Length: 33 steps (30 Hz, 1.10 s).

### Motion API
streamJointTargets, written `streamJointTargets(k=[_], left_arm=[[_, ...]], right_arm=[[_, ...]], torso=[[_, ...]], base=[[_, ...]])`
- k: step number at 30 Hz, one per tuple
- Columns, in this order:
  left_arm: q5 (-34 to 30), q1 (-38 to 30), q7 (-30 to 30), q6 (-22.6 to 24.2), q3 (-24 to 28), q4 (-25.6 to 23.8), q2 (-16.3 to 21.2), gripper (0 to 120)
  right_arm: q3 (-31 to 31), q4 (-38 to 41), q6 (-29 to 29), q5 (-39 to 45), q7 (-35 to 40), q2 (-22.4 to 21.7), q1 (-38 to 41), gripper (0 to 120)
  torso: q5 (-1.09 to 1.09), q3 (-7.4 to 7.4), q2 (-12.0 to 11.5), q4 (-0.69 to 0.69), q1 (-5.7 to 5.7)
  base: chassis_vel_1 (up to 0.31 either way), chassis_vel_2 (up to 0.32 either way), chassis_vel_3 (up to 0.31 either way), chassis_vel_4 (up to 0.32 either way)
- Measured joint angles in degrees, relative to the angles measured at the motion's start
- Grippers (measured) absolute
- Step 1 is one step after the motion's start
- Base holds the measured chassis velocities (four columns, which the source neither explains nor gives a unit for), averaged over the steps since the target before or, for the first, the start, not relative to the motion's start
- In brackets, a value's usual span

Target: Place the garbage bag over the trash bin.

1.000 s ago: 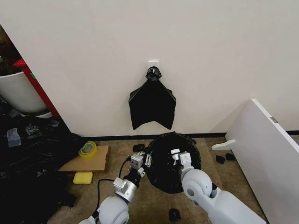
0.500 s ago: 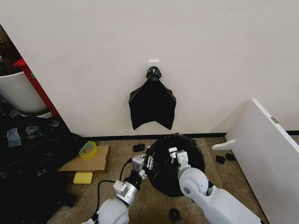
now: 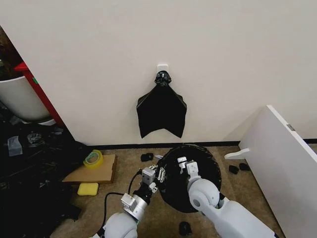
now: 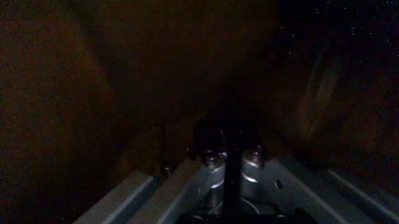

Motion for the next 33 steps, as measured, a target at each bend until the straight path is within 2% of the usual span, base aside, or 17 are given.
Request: streamJointTargets(k=[6, 9, 17, 23, 33], left_arm=[[-0.2, -0.3, 0.2, 0.0, 0.2, 0.0, -0.1, 4], [-0.6, -0.4, 0.7, 0.1, 0.5, -0.7, 0.4, 4], [-1.0, -0.8, 1.1, 0.1, 0.2, -0.8, 0.4, 4], [-0.7, -1.0, 1.5, 0.1, 0.6, -0.6, 0.2, 4], [-0.9, -1.6, 1.4, 0.0, 1.1, -0.1, 0.0, 4]], right_arm=[[-0.9, 0.3, -0.5, -0.5, -0.3, 0.7, 0.4, 0], [-0.5, -1.3, 1.7, -0.9, -1.1, 0.3, 1.4, 0], [-0.7, -1.7, 0.8, -0.8, -2.2, -0.1, 0.5, 0], [-0.8, -2.3, 1.9, -0.3, -3.1, 0.9, 3.3, 0], [-1.5, -2.4, -1.0, -1.9, -4.0, -0.5, 2.1, 0]], torso=[[0.01, 0.0, 0.0, 0.01, 0.0], [0.0, 0.0, 0.0, 0.01, 0.0], [0.0, 0.0, 0.0, 0.0, 0.0], [0.0, 0.0, 0.0, 0.03, 0.0], [0.0, 0.0, 0.0, 0.0, 0.0]], base=[[0.0, 0.0, 0.0, 0.0], [0.0, 0.0, 0.0, 0.0], [0.0, 0.0, 0.0, 0.0], [0.0, 0.0, 0.0, 0.0], [0.0, 0.0, 0.0, 0.0]])
